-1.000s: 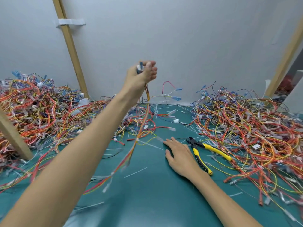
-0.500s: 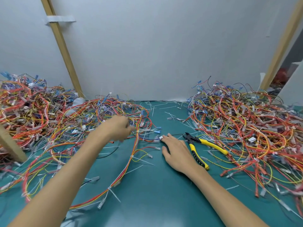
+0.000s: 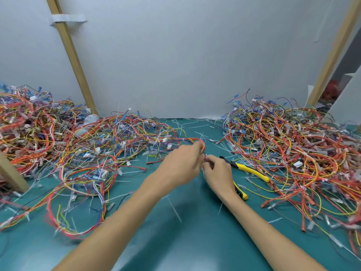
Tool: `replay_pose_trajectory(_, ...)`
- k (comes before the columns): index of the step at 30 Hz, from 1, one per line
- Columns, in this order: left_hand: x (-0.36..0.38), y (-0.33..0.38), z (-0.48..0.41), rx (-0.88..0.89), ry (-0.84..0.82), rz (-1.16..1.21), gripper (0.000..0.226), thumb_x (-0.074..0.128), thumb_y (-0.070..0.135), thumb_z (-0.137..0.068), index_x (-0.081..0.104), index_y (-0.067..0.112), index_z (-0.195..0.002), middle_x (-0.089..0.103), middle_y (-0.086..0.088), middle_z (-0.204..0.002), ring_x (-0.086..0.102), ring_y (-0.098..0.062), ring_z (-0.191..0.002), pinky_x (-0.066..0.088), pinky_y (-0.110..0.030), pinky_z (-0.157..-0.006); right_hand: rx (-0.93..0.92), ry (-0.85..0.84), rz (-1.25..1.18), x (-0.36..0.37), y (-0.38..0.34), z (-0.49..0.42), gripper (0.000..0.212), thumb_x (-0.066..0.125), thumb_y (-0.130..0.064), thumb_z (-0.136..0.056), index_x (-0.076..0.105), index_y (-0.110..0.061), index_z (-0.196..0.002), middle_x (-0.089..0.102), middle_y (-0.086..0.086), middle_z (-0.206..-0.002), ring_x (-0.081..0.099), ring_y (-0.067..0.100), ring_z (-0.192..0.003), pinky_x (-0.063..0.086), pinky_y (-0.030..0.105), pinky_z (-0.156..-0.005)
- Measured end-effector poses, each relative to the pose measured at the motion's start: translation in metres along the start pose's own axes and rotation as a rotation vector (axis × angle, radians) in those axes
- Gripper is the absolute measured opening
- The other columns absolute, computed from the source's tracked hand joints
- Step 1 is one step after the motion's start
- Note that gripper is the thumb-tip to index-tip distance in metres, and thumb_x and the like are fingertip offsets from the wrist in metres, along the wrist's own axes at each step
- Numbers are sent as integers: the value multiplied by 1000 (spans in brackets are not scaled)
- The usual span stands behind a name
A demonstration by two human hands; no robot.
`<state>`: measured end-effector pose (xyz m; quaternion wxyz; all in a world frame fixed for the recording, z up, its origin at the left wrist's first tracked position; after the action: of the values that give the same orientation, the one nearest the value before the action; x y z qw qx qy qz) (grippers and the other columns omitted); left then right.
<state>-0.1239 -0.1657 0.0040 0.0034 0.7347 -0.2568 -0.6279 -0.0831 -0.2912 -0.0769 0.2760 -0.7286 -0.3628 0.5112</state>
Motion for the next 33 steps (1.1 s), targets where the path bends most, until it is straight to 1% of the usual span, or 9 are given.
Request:
replay_pose_trajectory(3,-3,13,-11,67,154,25,28,46,19,-97,46,11,-124,64,-13,-109,57,-38,-104,47,-48,-82,122,57,-291,-5,-4,-5,26,48,-9,-95,64,-18,-77,64,-7,-68,56,-4,-54,45,20,-60)
replay_pose_trajectory(9,8,6,-19,-112,256,-150,56,50,7,-89,35,22,-141,47,-3,-131,60,-37,-104,45,-39,-72,350,-93,-1021,-19,0,-10,56,31,-52,-101,69,-11,-104,71,4,-83,68,22,-66,47,28,-52)
replay_pose_trajectory(13,27,8,-16,-116,-80,-283,41,51,13,-93,39,13,-133,47,-9,-127,56,-38,-114,46,-46,-84,411,-284,-1012,-16,3,-13,51,49,-57,-88,68,-13,-104,69,3,-83,65,19,-67,51,31,-60)
replay_pose_trajectory(17,35,21,-3,212,-285,-517,31,43,5,-95,49,3,-125,53,-14,-125,57,-35,-110,48,-44,-86,362,-382,-908,-15,5,-17,23,65,-19,-88,69,-8,-108,71,9,-96,66,17,-81,52,24,-71)
replay_pose_trajectory(21,-17,-8,-3,213,-536,-39,25,52,37,-98,69,21,-87,69,6,-80,58,-15,-73,44,-29,-71,233,-460,-723,-14,7,-13,16,65,-2,-89,72,-11,-100,71,13,-87,65,18,-71,51,23,-65)
replay_pose_trajectory(24,-51,-53,-10,-2,-157,289,26,55,31,-97,71,20,-79,72,8,-74,66,-5,-73,50,-26,-70,196,-398,-653,-13,8,-14,14,65,-3,-91,72,-15,-95,66,8,-75,58,9,-59,45,17,-56)
replay_pose_trajectory(26,-53,-87,-15,-134,125,62,14,54,19,-97,67,15,-98,71,3,-96,65,-11,-93,46,-29,-79,185,-331,-621,-10,10,-14,14,63,-4,-93,69,-17,-92,60,9,-74,54,7,-57,43,18,-57)
replay_pose_trajectory(29,-37,-116,-17,-216,-199,-131,36,57,20,-96,53,15,-132,59,-2,-131,52,-22,-123,40,-33,-102,161,-207,-590,-8,11,-14,17,62,-4,-94,66,-20,-89,60,-7,-64,55,3,-58,44,21,-63)
replay_pose_trajectory(33,-26,-114,-20,-132,-137,-325,22,59,31,-94,64,16,-109,68,-7,-104,58,-31,-103,47,-42,-88,54,-31,-481,-11,7,-14,21,62,-1,-92,65,-21,-86,61,-11,-68,56,-5,-62,45,18,-68)
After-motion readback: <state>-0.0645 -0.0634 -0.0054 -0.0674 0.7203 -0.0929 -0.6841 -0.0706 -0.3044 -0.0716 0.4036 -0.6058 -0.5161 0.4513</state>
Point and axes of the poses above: each hand's wrist, its own z-axis away from the middle knuckle, its own x-axis out of the palm, y = z × x, the point moved 1 cm from there along -z, towards the middle knuckle
